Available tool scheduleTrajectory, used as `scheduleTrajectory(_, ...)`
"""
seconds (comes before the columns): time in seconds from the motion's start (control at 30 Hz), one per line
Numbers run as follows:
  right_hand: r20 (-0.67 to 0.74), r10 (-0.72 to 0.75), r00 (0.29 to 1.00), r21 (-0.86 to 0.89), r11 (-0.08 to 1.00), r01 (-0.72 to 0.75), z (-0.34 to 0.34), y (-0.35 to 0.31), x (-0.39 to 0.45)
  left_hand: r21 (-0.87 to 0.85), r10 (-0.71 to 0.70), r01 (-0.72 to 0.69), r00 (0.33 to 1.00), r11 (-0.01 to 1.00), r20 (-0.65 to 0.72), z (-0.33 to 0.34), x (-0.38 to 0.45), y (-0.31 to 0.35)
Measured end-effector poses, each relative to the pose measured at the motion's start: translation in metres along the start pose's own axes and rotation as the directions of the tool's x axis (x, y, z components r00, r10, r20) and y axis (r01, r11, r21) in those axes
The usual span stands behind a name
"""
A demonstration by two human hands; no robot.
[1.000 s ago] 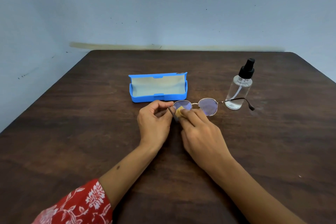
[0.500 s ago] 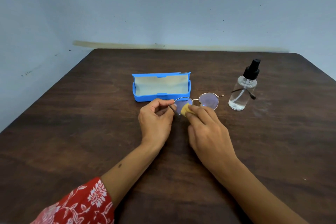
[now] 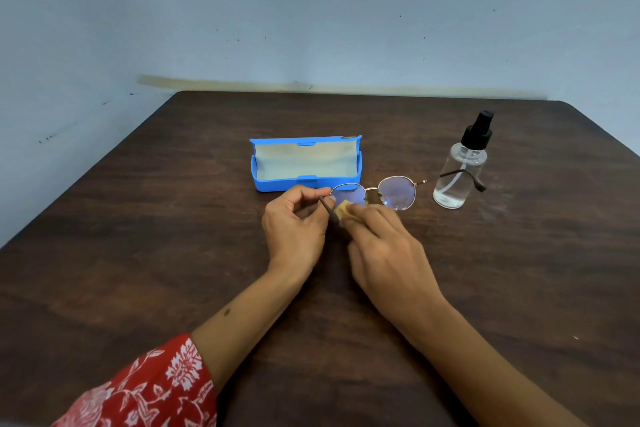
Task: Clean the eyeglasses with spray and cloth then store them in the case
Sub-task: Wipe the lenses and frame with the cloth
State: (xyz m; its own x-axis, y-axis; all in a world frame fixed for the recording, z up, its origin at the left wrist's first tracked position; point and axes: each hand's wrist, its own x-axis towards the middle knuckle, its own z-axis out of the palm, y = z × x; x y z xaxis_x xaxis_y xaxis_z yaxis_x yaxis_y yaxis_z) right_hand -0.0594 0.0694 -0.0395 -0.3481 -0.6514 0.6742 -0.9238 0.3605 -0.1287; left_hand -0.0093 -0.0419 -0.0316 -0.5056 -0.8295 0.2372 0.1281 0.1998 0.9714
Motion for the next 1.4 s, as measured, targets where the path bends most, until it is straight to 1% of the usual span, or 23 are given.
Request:
scheduleTrajectory(0.07, -0.029, 0.057, 0.998, -0.021, 0.998, -0.058, 0.0, 0.0043, 0.0014, -0.004, -0.008, 0.008, 1.0, 1.0, -0.006, -0.0001, 0.0005, -0.0018)
scheduleTrajectory(0.13, -0.035, 0.069, 0.997, -0.025, 0.997, -0.07, 0.0003, 0.0039, 0.0017, 0.001, -0.007, 0.007, 1.0, 1.0, -0.002, 0.0001, 0.0004, -0.002)
scheduleTrajectory(0.27, 0.021, -0.028, 0.999, 0.002, 1.0, 0.028, 0.0012, -0.0023, 0.0, 0.013, 0.019, -0.019, 1.0, 1.0, 0.007, -0.0003, -0.0005, -0.0006)
scheduleTrajectory(0.43, -0.001, 0.072, 0.997, -0.033, 0.997, -0.072, 0.001, 0.0054, 0.0026, -0.003, -0.017, 0.017, 1.0, 1.0, -0.002, 0.0002, 0.0008, -0.0029)
scheduleTrajectory(0.6, 0.037, -0.027, 0.999, 0.007, 1.0, 0.027, 0.0018, -0.0008, 0.0008, 0.002, 0.006, -0.006, 1.0, 1.0, 0.006, -0.0012, -0.0002, -0.0017)
scheduleTrajectory(0.73, -0.007, 0.067, 0.998, -0.03, 0.997, -0.067, 0.0018, 0.0039, 0.0055, -0.018, -0.032, 0.032, 0.999, 0.999, -0.002, 0.0006, 0.0018, -0.0025)
scheduleTrajectory(0.77, -0.007, 0.068, 0.998, -0.038, 0.997, -0.069, 0.0022, 0.0035, 0.0059, -0.015, -0.028, 0.028, 1.0, 1.0, 0.0, 0.0006, 0.0018, -0.0023)
scheduleTrajectory(0.9, 0.039, -0.021, 0.999, -0.018, 1.0, 0.022, 0.0022, -0.0015, 0.0026, 0.007, 0.009, -0.009, 1.0, 1.0, 0.005, -0.0008, 0.0004, -0.0016)
scheduleTrajectory(1.07, 0.007, 0.062, 0.998, -0.058, 0.996, -0.062, -0.0005, 0.0041, 0.0051, -0.008, -0.027, 0.027, 1.0, 1.0, -0.002, -0.0006, 0.0013, -0.0029)
scheduleTrajectory(1.23, 0.024, -0.002, 1.0, -0.062, 0.998, 0.004, 0.0019, -0.0026, 0.0024, 0.012, -0.03, 0.03, 1.0, 0.999, 0.001, -0.0009, 0.0005, -0.0015)
scheduleTrajectory(1.37, -0.015, 0.071, 0.997, -0.084, 0.994, -0.072, 0.0004, 0.0022, 0.0056, 0.001, -0.029, 0.029, 1.0, 1.0, -0.001, -0.0002, 0.0016, -0.0019)
scheduleTrajectory(1.4, -0.018, 0.071, 0.997, -0.084, 0.994, -0.072, 0.0004, 0.0024, 0.0057, 0.006, -0.026, 0.026, 1.0, 1.0, 0.001, 0.0001, 0.0012, -0.0014)
